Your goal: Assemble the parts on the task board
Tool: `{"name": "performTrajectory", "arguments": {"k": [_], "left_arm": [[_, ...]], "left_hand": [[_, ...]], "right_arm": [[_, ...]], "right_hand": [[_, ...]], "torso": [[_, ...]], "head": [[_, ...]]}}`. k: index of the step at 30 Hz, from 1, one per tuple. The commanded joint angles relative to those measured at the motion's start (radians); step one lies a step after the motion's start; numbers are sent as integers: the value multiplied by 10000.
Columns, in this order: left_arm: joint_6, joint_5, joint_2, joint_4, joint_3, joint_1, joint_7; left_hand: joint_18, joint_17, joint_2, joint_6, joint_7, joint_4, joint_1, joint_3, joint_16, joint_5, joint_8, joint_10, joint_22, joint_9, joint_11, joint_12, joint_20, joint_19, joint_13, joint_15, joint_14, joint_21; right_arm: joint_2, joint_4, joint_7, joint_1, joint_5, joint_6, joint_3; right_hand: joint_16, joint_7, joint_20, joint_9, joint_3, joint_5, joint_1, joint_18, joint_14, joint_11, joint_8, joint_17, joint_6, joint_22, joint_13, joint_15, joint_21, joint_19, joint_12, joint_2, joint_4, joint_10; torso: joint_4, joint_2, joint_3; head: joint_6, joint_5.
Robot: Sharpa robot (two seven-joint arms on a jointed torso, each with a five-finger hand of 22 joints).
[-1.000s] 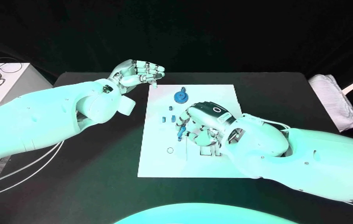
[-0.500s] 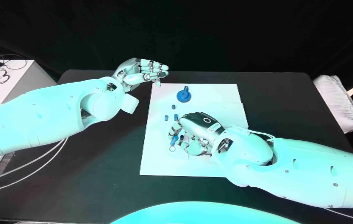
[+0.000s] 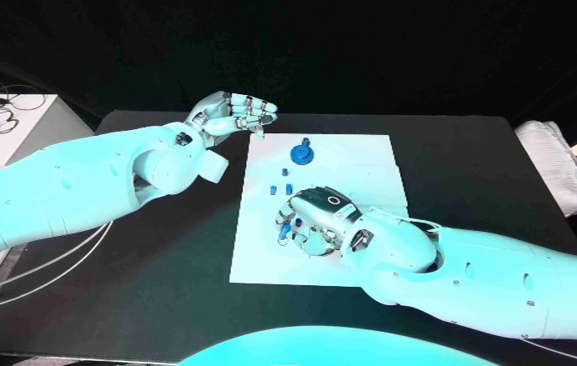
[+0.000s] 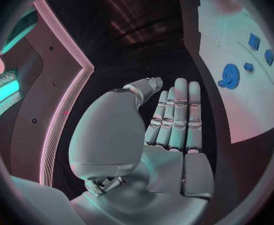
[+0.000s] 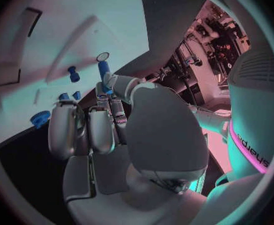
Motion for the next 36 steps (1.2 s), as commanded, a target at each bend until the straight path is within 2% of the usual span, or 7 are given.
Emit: {"name": "performTrajectory", "arguments": {"k": [1, 7, 27, 36], "left_arm": [[142, 54, 11, 28, 9, 5, 60], [152, 54, 11, 23, 9, 5, 55], [198, 54, 17, -21, 9, 5, 8], [209, 54, 11, -22, 9, 5, -8]], "left_hand": [[141, -12, 103, 43, 4, -23, -19, -58, -60, -22, 6, 51, -14, -13, -36, 37, -16, 52, -7, 33, 22, -42], [141, -12, 103, 43, 4, -23, -19, -58, -60, -22, 6, 51, -14, -13, -36, 37, -16, 52, -7, 33, 22, -42], [141, -12, 103, 43, 4, -23, -19, -58, -60, -22, 6, 51, -14, -13, -36, 37, -16, 52, -7, 33, 22, -42], [141, -12, 103, 43, 4, -23, -19, -58, -60, -22, 6, 51, -14, -13, -36, 37, -16, 52, -7, 33, 22, -42]], "right_arm": [[36, -21, -102, -41, -440, 192, -6], [37, -36, -92, -69, -501, 276, -9], [45, -49, -28, -141, -477, 335, -16], [81, -94, -59, -151, -459, 437, -28]], "right_hand": [[-26, -3, -76, 12, 17, 43, -40, -50, 97, -889, 34, -4, 27, 1497, 608, -64, -55, 367, 6, 70, -78, 1273], [-26, -3, -76, 12, 17, 43, -40, -50, 97, -889, 34, -4, 27, 1497, 608, -64, -55, 367, 6, 70, -78, 1273], [-18, -2, -76, 17, 33, 44, -57, -52, 101, -889, 36, 14, 28, 1504, 613, -64, -41, 369, 0, 74, -98, 1279], [-22, -1, -76, 27, 67, 42, -106, -49, 100, -889, 41, 4, 29, 1501, 627, -63, -61, 364, -15, 82, -144, 1292]], "torso": [[-5, -4, 3], [3, -7, -7], [-15, -6, -2], [1, -7, -8]], "head": [[-28, 21], [-57, -1], [-45, 21], [-68, 17]]}}
